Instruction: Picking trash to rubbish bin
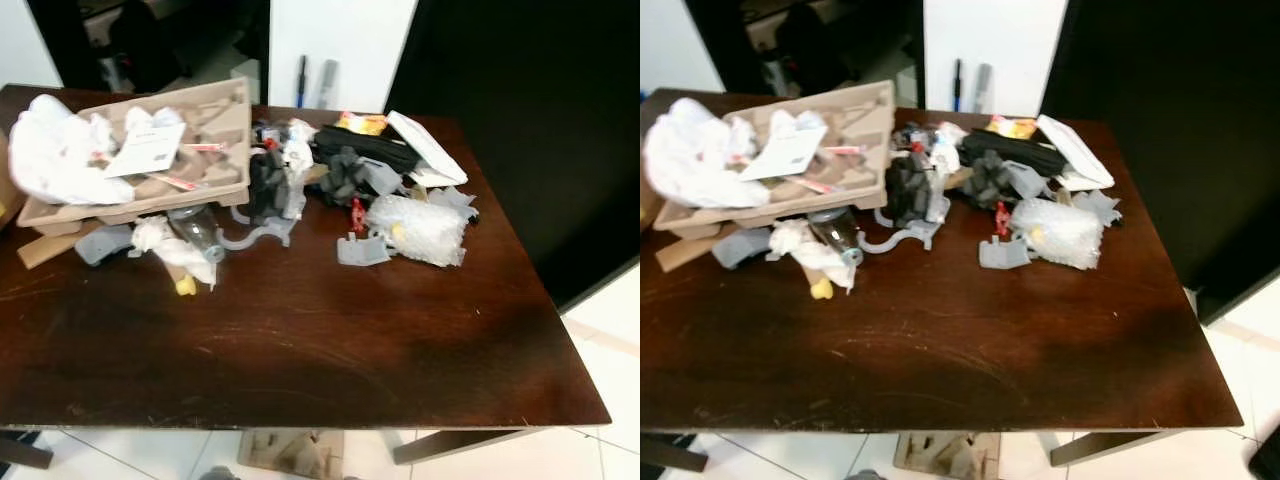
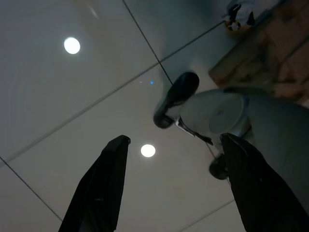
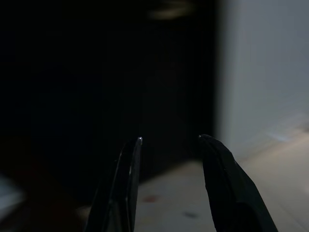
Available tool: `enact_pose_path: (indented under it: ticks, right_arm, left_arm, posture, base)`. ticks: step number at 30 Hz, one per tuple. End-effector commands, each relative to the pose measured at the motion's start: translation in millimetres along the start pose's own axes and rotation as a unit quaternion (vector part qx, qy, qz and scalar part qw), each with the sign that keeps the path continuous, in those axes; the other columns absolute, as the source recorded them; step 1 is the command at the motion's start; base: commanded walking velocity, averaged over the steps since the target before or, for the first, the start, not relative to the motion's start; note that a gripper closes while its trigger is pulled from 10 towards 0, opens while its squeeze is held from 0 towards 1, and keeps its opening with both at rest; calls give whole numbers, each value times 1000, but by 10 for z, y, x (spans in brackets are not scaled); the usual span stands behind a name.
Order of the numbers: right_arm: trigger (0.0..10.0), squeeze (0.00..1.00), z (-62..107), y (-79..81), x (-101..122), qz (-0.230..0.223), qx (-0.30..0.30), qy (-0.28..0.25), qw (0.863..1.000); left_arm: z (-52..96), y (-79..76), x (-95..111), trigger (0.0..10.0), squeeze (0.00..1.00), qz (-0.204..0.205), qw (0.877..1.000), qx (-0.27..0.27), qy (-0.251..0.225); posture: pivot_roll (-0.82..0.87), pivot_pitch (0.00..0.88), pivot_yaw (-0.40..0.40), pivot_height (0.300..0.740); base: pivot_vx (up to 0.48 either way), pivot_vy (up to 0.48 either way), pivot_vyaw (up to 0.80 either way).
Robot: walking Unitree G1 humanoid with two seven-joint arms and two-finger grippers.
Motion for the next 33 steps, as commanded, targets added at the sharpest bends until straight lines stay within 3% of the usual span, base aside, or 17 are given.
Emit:
enact_pose_path:
  ticks: [1,2,3,4,5,7,8,9,10,12,20,21,22,24,29,31,33]
  right_arm:
    - [10000,1000,50,351,-271,-41,117,52,991]
    - [10000,1000,87,608,-362,-60,185,69,979]
    - [10000,1000,87,608,-362,-60,185,69,979]
    - [10000,1000,157,906,-474,-74,258,92,959]
    - [10000,1000,157,906,-474,-74,258,92,959]
    - [10000,1000,351,1395,-704,-73,370,136,916]
    - [10000,1000,351,1395,-704,-73,370,136,916]
    - [10000,1000,473,1611,-836,-63,411,158,895]
    - [10000,1000,473,1611,-836,-63,411,158,895]
    - [10000,1000,668,1868,-1072,-44,452,193,870]
    - [10000,1000,778,1960,-1233,-18,459,218,861]
    - [10000,1000,808,1966,-1296,20,462,233,856]
    - [10000,1000,808,1966,-1296,20,462,233,856]
    - [10000,1000,779,1960,-1271,71,464,234,851]
    - [10000,1000,660,1945,-1077,98,467,206,854]
    - [10000,1000,565,1874,-965,171,461,185,851]
    - [10000,1000,526,1833,-923,198,457,179,848]
  left_arm:
    - [21,-36,-118,10000,0,2,1000,-4,19]
    - [13,-55,-106,10000,0,0,1000,-8,18]
    - [13,-55,-106,10000,0,0,1000,-8,18]
    - [6,-73,-95,10000,0,-2,1000,-12,16]
    - [6,-73,-95,10000,0,-2,1000,-12,16]
    - [1,-88,-85,10000,0,-5,1000,-16,15]
    - [1,-88,-85,10000,0,-5,1000,-16,15]
    - [1,-90,-83,10000,0,-5,1000,-17,14]
    - [1,-90,-83,10000,0,-5,1000,-17,14]
    - [3,-91,-90,10000,0,-6,1000,-19,14]
    - [13,-84,-113,10000,0,-4,1000,-19,16]
    - [20,-77,-129,10000,0,-3,1000,-18,17]
    - [20,-77,-129,10000,0,-3,1000,-18,17]
    - [30,-74,-157,10000,0,-2,1000,-18,20]
    - [32,-84,-171,10000,0,-3,1000,-21,23]
    - [26,-105,-170,10000,0,-5,999,-24,24]
    - [20,-116,-162,10000,0,-7,999,-26,24]
  posture:
    - [234,141,-92,740]
    - [234,141,-92,740]
    - [234,141,-92,740]
    - [240,142,-90,740]
    - [240,142,-90,740]
    - [245,143,-89,740]
    - [245,143,-89,740]
    - [245,143,-89,740]
    - [245,143,-89,740]
    - [259,149,-90,740]
    - [268,153,-96,740]
    - [272,155,-100,740]
    - [272,155,-100,740]
    - [273,152,-103,740]
    - [264,147,-103,740]
    - [259,144,-105,740]
    - [259,144,-105,740]
  base:
    - [0,0,0]
    - [0,0,0]
    - [0,0,0]
    - [0,0,0]
    - [0,0,0]
    - [0,0,0]
    - [0,0,0]
    - [0,0,0]
    - [0,0,0]
    - [0,0,0]
    - [0,0,0]
    - [0,0,0]
    - [0,0,0]
    - [0,0,0]
    - [0,0,0]
    - [0,0,0]
    - [0,0,0]
Point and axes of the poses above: a point about 5 cm out from each wrist's last joint towards the gripper, its own z axis pointing back from the gripper into the wrist, its own x axis along the axis of the wrist's last joint, y = z × x, the point moved 1 cm from there along -z, pointing out of the wrist towards the gripper, and after that the axes turned 11 degrees about -z, right-handed, at the moved point
